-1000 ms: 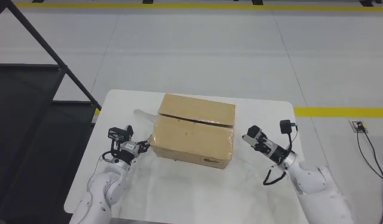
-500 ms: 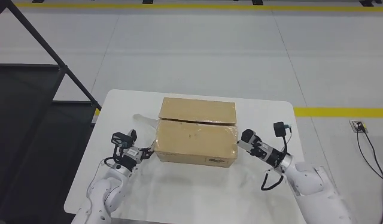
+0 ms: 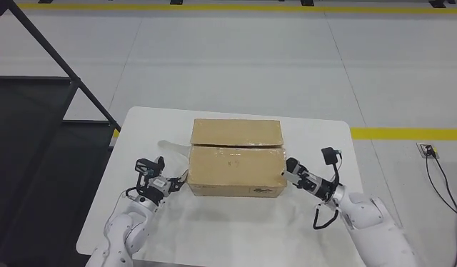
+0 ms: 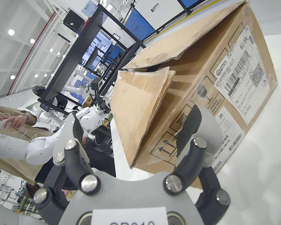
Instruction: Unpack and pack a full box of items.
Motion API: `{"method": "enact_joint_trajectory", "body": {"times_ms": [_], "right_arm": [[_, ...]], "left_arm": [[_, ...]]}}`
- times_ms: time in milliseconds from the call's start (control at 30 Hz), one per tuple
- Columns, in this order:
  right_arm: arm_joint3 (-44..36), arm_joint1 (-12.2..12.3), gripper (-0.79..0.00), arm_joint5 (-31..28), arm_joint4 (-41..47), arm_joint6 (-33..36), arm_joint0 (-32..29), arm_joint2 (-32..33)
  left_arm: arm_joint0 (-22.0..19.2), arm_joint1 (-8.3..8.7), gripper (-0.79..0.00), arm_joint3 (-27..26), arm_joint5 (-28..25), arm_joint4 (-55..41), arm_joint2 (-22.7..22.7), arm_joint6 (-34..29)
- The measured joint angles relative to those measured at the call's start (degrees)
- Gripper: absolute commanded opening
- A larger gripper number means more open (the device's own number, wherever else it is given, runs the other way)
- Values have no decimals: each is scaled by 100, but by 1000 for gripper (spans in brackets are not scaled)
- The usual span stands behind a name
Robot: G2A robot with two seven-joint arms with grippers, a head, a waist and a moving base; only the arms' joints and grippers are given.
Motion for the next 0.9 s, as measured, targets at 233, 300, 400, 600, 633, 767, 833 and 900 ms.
{"method": "enact_joint_trajectory", "body": {"times_ms": [233, 300, 400, 600, 633, 767, 833, 900], "right_arm": [[197, -3, 0, -176, 280, 204, 107, -221], [253, -5, 0, -260, 390, 283, 135, -298], [314, 0, 0, -378, 508, 406, 169, -387], [385, 59, 0, -527, 579, 454, 219, -340], [385, 72, 0, -524, 577, 425, 218, -307], [283, 127, 0, -420, 517, 225, 163, -149], [223, 145, 0, -352, 568, 152, 126, -95], [196, 159, 0, -274, 608, 106, 109, -52]], "left_arm": [[-109, -13, 0, 130, 131, 2, 44, 22], [-132, -16, 0, 157, 162, 18, 64, 27], [-150, -18, 0, 182, 177, 24, 74, 31], [-149, 11, 0, 179, 28, 39, 4, 19], [-141, 18, 0, 172, -22, 43, -13, 19], [-78, 49, 0, 107, -191, 53, -83, 38], [-56, 57, 0, 82, -198, 58, -101, 39], [-32, 61, 0, 56, -201, 57, -106, 40]]}}
